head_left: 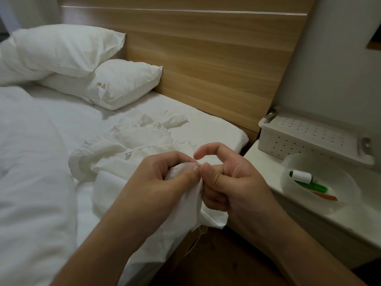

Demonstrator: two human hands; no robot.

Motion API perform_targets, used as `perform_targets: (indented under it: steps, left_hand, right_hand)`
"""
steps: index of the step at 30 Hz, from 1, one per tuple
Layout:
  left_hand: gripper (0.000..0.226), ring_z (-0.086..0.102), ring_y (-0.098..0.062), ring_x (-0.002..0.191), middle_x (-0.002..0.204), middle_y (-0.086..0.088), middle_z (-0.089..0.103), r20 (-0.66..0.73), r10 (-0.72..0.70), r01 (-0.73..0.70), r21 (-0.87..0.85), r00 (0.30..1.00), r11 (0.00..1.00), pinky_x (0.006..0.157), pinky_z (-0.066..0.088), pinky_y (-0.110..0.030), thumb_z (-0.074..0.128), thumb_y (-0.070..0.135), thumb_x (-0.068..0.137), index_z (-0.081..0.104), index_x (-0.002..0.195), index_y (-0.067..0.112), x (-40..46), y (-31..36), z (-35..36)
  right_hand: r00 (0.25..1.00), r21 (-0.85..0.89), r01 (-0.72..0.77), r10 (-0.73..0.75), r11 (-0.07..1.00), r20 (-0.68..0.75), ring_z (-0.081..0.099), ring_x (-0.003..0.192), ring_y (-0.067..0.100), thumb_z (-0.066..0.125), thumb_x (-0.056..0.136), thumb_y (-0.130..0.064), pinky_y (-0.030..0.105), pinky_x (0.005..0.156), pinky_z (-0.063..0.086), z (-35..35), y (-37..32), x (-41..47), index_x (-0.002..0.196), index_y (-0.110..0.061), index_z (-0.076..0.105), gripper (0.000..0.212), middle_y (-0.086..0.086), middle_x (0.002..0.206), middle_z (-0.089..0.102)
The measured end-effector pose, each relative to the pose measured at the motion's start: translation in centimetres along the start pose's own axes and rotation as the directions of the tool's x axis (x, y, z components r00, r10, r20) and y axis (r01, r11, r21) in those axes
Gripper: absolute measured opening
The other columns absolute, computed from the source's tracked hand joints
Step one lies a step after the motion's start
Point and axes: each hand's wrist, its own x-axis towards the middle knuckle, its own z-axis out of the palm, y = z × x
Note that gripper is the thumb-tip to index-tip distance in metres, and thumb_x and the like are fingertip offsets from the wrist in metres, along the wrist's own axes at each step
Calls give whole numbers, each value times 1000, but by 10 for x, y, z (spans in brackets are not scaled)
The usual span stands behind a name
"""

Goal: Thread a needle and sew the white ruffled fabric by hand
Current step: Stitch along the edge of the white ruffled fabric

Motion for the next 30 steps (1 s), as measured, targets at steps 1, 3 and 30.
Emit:
perform_targets:
  steps: [1, 3, 30]
  left_hand:
    - [22, 77, -24, 95, 92, -5, 79, 5, -1, 1, -6, 1000, 1000, 91, 62, -56, 68, 40, 90, 81, 93, 24, 0, 0, 0]
    - [22, 76, -26, 96, 92, -6, 79, 4, -1, 1, -17, 1000, 1000, 93, 61, -57, 67, 39, 90, 81, 93, 22, 1, 0, 0]
    - [22, 76, -25, 86, 84, -5, 78, -101, -68, 73, 44, 993, 996, 80, 62, -49, 65, 31, 95, 82, 83, 24, 2, 2, 4]
  right_hand:
    - [1000, -18, -2, 1, 1000, -8, 31, 49, 15, 68, 94, -25, 27, 45, 33, 0, 0, 1, 116, -11, 60, 27, 5, 56, 34]
    - [999, -78, -5, 2, 997, -39, 38, 50, 18, 68, 94, -27, 28, 46, 38, -2, -3, 1, 118, -13, 59, 29, 9, 57, 42]
    - [885, -811, 274, -465, 517, 2, 64, 116, 13, 79, 88, -10, 21, 92, 48, 2, -12, -7, 107, -26, 75, 25, -16, 110, 71]
